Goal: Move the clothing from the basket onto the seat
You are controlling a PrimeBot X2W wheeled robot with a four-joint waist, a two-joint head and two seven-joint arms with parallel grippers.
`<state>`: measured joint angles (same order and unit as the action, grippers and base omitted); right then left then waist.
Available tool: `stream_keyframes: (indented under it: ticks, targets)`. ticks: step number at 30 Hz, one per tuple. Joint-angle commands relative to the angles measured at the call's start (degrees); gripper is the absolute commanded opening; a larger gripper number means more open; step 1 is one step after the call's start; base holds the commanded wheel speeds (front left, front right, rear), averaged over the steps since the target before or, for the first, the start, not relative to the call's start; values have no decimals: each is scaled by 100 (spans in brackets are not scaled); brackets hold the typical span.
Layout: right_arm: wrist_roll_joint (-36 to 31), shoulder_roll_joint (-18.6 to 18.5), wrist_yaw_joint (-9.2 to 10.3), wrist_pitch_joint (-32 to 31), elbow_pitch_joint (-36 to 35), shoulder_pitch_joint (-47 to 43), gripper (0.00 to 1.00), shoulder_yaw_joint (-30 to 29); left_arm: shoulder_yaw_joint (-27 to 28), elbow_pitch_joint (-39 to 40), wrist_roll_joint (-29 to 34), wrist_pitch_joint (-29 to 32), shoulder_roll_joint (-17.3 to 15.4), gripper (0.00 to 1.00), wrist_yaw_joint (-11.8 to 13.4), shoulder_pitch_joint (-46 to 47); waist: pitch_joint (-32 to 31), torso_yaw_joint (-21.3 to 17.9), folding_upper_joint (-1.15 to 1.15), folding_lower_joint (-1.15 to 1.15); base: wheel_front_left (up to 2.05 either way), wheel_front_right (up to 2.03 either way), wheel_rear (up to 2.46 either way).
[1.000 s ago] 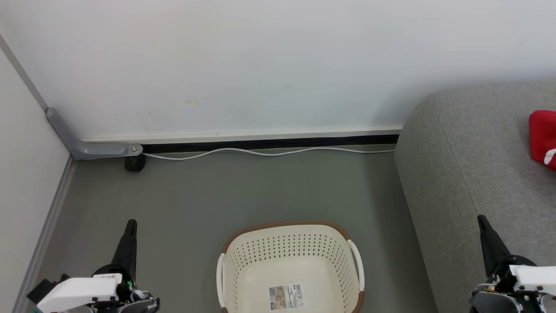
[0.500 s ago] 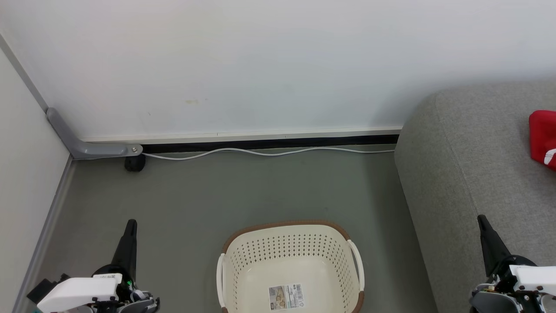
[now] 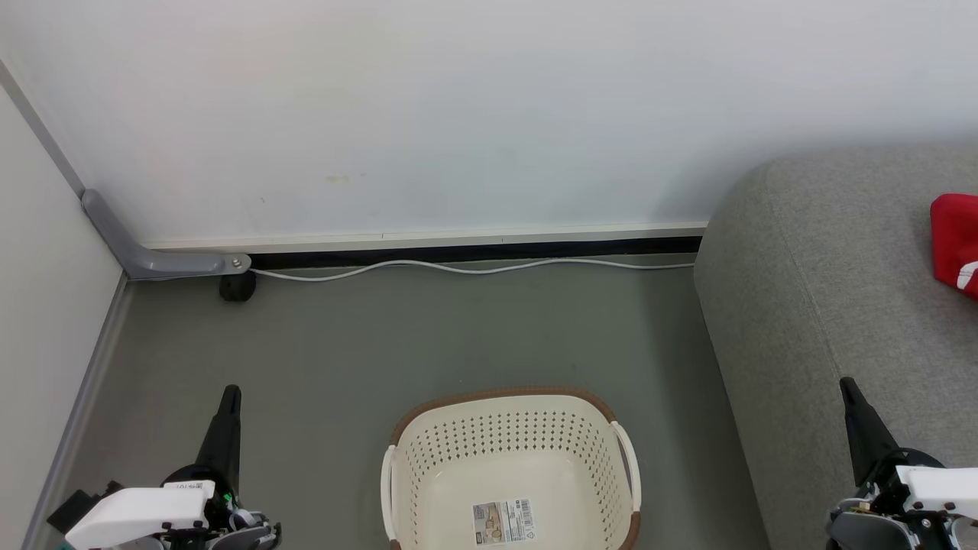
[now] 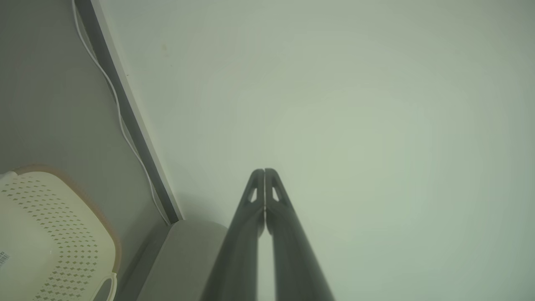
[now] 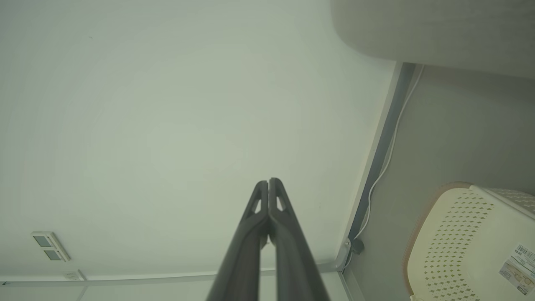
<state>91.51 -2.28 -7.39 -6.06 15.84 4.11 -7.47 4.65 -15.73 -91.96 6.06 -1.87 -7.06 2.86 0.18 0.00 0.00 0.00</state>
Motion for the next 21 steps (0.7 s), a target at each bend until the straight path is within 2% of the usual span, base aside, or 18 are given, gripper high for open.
stream_keyframes:
  ticks: [1,21]
  targets:
    - [65,-60,-10,-43,-181,208,0,94,186,168,-21,43,-100,0,-43,333,0,0,0,0,0,0,0]
    - [65,-60,-10,-43,-181,208,0,94,186,168,-21,42,-100,0,-43,333,0,0,0,0,0,0,0]
